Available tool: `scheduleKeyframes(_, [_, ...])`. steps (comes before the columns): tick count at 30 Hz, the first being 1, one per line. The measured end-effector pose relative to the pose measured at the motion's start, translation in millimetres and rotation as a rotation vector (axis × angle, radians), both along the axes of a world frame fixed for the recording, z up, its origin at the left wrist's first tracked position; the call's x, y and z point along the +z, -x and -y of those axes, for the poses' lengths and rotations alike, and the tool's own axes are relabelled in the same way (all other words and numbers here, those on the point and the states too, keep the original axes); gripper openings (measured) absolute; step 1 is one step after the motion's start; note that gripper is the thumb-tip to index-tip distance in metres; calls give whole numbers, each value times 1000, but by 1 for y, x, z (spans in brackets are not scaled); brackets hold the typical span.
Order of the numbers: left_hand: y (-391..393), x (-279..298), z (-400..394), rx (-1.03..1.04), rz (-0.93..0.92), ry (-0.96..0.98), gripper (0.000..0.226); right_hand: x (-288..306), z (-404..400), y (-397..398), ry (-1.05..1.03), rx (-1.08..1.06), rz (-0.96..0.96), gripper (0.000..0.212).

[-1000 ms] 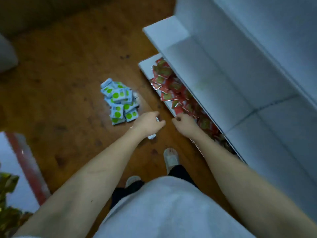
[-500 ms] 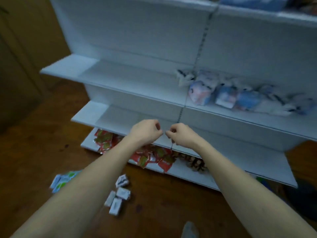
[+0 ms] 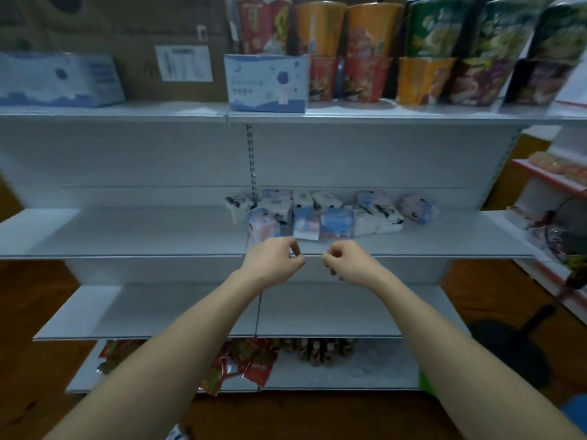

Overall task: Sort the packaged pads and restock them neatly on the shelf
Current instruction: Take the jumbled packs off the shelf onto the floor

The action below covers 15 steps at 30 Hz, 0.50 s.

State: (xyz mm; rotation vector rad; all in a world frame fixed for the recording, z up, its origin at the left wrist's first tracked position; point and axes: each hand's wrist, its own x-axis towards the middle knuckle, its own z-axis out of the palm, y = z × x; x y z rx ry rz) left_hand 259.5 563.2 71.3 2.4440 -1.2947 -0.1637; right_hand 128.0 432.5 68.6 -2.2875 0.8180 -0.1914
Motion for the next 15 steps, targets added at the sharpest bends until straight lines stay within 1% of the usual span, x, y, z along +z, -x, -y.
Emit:
scheduleKeyframes(9, [90,10,121,-14,-127,164,19,-8,121,104,3,-79,77,30])
scheduleKeyframes(12, [117,8,159,-24,-151,170,14,-17,161,136,25,-111,93,31])
scheduleKeyframes(15, [134,6,189,-30,-143,143,14,-28,198,151,23,-121,81,28])
